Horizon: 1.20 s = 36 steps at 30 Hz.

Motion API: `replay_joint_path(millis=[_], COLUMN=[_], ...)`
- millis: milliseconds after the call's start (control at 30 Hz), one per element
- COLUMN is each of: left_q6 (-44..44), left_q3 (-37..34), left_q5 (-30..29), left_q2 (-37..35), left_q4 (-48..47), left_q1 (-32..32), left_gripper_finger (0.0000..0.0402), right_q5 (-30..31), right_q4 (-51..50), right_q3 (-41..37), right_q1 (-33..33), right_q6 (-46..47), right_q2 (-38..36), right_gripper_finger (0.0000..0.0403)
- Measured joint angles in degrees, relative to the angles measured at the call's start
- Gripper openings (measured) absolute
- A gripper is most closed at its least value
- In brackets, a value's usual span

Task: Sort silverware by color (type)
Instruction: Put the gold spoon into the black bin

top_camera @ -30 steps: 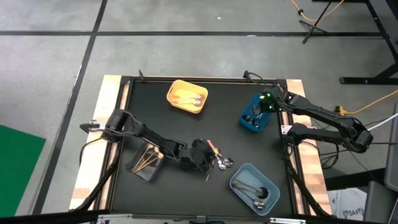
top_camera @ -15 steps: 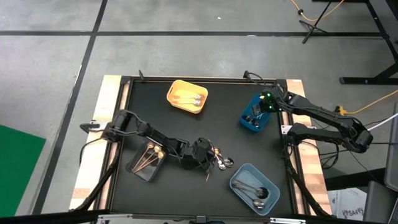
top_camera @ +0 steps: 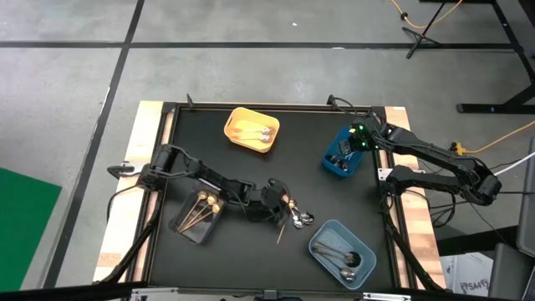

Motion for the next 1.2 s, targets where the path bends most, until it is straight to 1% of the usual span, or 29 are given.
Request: replay_joint_path(millis=[100,333,467,767,967,1200], left_q6=[-1.02,-1.13,-1.12,-1.22,-1.08,-0.74], left_q3=[0.01,0.07,0.07,0.07,0.18,0.16], left_q5=[0.0,-0.19,-0.31,-5.02,-4.88,-2.72], left_q2=[-0.05,-0.15,-0.16,-0.18,-0.26,-0.53], left_q4=[-0.13,-2.45,-2.72,-4.3,-5.94,-7.43], left_q1=[0.32,0.31,0.29,0.36,1.65,3.71], left_gripper_finger=[0.0082,0.0061,0.0058,0.0057,0.0057,0.0057], right_q5=[-0.01,0.0,0.0,0.0,-0.02,0.0], right_q4=[0.0,0.0,0.0,0.0,0.0,0.0], right_q3=[0.0,0.0,0.0,0.0,0.0,0.0], right_q1=[0.0,0.0,0.0,0.0,0.0,0.0], right_q6=[0.0,0.0,0.0,0.02,0.01,0.0], right_q2=[0.0,0.0,0.02,0.01,0.0,0.0], right_gripper_finger=[0.0066,0.0066,0.0066,0.0066,0.0066,0.0066])
